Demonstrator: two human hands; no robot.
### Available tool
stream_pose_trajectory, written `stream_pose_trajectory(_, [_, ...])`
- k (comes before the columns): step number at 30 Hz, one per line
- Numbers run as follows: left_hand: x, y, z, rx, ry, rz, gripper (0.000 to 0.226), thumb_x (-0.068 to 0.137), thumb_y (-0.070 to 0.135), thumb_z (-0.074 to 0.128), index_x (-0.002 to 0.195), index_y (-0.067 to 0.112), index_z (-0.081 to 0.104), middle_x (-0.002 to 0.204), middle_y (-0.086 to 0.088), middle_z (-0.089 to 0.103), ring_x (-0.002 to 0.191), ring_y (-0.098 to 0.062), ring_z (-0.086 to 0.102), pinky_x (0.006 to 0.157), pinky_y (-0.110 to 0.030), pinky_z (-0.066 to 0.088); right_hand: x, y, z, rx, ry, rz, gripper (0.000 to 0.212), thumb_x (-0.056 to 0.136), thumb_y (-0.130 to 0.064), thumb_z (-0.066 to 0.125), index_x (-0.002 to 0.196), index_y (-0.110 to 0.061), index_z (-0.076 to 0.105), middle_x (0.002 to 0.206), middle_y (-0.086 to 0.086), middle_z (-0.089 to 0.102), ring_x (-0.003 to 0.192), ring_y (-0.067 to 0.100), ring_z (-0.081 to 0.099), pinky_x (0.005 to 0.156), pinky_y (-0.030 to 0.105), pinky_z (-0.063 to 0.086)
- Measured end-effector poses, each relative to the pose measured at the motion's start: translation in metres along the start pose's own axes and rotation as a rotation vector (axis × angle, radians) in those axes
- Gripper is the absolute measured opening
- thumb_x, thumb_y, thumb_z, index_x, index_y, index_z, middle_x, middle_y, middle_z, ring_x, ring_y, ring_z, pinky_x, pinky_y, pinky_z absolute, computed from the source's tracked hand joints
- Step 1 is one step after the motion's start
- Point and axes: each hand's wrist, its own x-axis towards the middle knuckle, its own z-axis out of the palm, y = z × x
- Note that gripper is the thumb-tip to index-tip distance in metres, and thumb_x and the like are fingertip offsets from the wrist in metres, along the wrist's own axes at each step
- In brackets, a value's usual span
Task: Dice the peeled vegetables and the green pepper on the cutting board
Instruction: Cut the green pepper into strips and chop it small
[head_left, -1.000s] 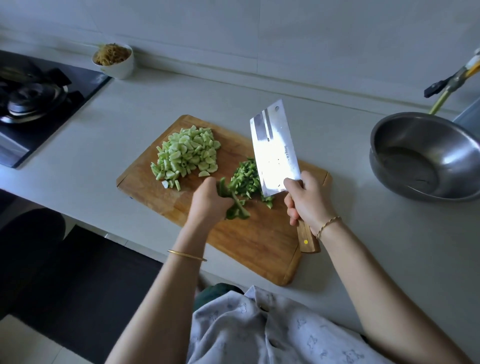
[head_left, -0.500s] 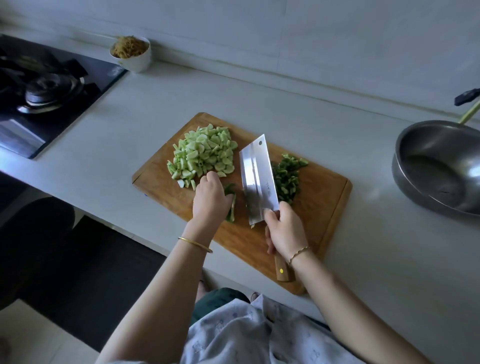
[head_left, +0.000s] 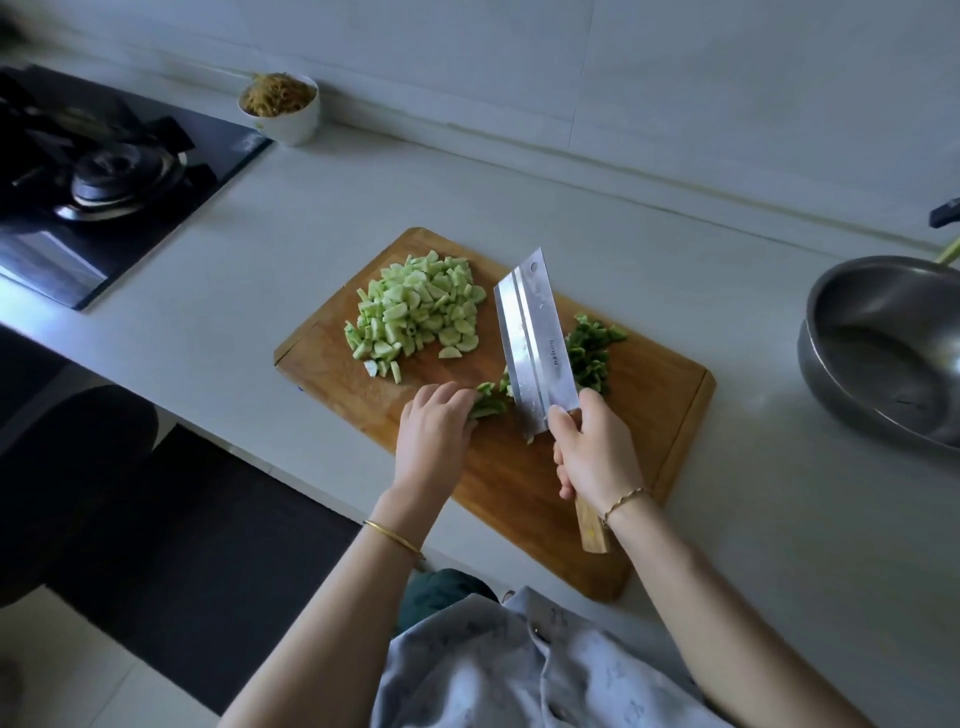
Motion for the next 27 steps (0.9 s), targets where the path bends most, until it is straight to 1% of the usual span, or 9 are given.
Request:
stream_pose_trajectory(3, [0.0, -0.007, 0.006, -0.024, 0.025, 0.059, 0.02, 0.087, 0.019, 0.064, 0.105, 0.013, 0.071, 0.11, -0.003, 0.068, 0.1, -0.03, 0.061, 0.083, -0.044, 0.052, 0.0, -0.002, -0.002, -0.051, 0.0, -0.03, 0.015, 0.101, -0.026, 0.043, 0.1, -0.011, 0.047, 0.064, 0.003, 0.053, 0.037, 0.006, 0.044, 0.037, 0.019, 0.041])
stream_pose_trajectory(5, [-0.004, -0.009, 0.01, -0.045, 0.041, 0.079, 0.03, 0.092, 0.03, 0.051, 0.102, 0.011, 0.072, 0.112, -0.004, 0.068, 0.1, -0.029, 0.061, 0.086, -0.042, 0.052, -0.001, -0.004, -0.002, -0.076, -0.007, -0.029, 0.016, 0.101, -0.027, 0.044, 0.099, -0.011, 0.047, 0.065, 0.003, 0.053, 0.039, 0.008, 0.045, 0.037, 0.018, 0.041])
stream_pose_trajectory(6, [-0.006, -0.009, 0.012, -0.056, 0.051, 0.079, 0.035, 0.093, 0.032, 0.047, 0.101, 0.01, 0.073, 0.113, -0.005, 0.068, 0.1, -0.03, 0.06, 0.088, -0.04, 0.051, -0.002, -0.005, -0.001, -0.075, -0.01, -0.02, 0.017, 0.101, -0.027, 0.044, 0.098, -0.011, 0.047, 0.065, 0.004, 0.053, 0.039, 0.009, 0.045, 0.036, 0.018, 0.041])
stream_pose_trajectory(7, [-0.009, -0.008, 0.013, -0.069, 0.062, 0.077, 0.035, 0.094, 0.03, 0.047, 0.101, 0.009, 0.073, 0.114, -0.006, 0.067, 0.102, -0.03, 0.059, 0.089, -0.038, 0.049, -0.003, -0.006, 0.001, -0.07, -0.011, -0.011, 0.017, 0.101, -0.027, 0.044, 0.097, -0.01, 0.047, 0.065, 0.004, 0.053, 0.04, 0.01, 0.045, 0.036, 0.018, 0.041])
stream_pose_trajectory(11, [0.002, -0.01, 0.019, -0.104, 0.062, 0.087, 0.019, 0.092, 0.01, 0.059, 0.105, 0.003, 0.069, 0.119, -0.01, 0.064, 0.111, -0.033, 0.053, 0.096, -0.036, 0.042, -0.004, -0.01, 0.007, -0.065, 0.011, 0.02, 0.018, 0.1, -0.028, 0.044, 0.092, -0.013, 0.046, 0.065, 0.004, 0.052, 0.041, 0.01, 0.045, 0.037, 0.019, 0.041])
stream_pose_trajectory(13, [0.017, -0.015, 0.018, -0.111, 0.037, 0.12, 0.017, 0.091, 0.006, 0.059, 0.105, 0.002, 0.068, 0.119, -0.011, 0.063, 0.112, -0.034, 0.052, 0.097, -0.037, 0.043, -0.004, -0.012, 0.011, -0.052, 0.04, 0.043, 0.018, 0.1, -0.028, 0.045, 0.088, -0.014, 0.045, 0.064, 0.003, 0.052, 0.041, 0.01, 0.044, 0.037, 0.02, 0.041])
stream_pose_trajectory(16, [0.031, -0.023, 0.012, -0.111, -0.012, 0.192, 0.014, 0.087, 0.001, 0.061, 0.1, 0.003, 0.068, 0.114, -0.011, 0.064, 0.108, -0.034, 0.055, 0.094, -0.04, 0.046, -0.006, -0.017, 0.014, -0.042, 0.091, 0.08, 0.021, 0.1, -0.028, 0.045, 0.084, -0.015, 0.043, 0.064, 0.004, 0.051, 0.041, 0.012, 0.043, 0.037, 0.022, 0.042])
stream_pose_trajectory(20, [0.031, -0.03, 0.009, -0.133, -0.027, 0.247, 0.017, 0.078, -0.003, 0.066, 0.093, 0.005, 0.068, 0.106, -0.007, 0.066, 0.102, -0.03, 0.057, 0.09, -0.039, 0.049, -0.011, -0.023, 0.019, -0.063, 0.138, 0.112, 0.022, 0.1, -0.028, 0.044, 0.08, -0.018, 0.04, 0.065, 0.004, 0.052, 0.042, 0.012, 0.043, 0.037, 0.022, 0.042])
stream_pose_trajectory(27, [0.031, -0.024, 0.007, -0.209, -0.025, 0.244, 0.027, 0.068, -0.013, 0.064, 0.089, 0.004, 0.065, 0.1, -0.009, 0.065, 0.098, -0.031, 0.056, 0.086, -0.039, 0.047, -0.017, -0.032, 0.039, -0.089, 0.182, 0.139, 0.021, 0.1, -0.028, 0.044, 0.086, -0.013, 0.043, 0.067, 0.004, 0.051, 0.044, 0.013, 0.045, 0.038, 0.024, 0.042])
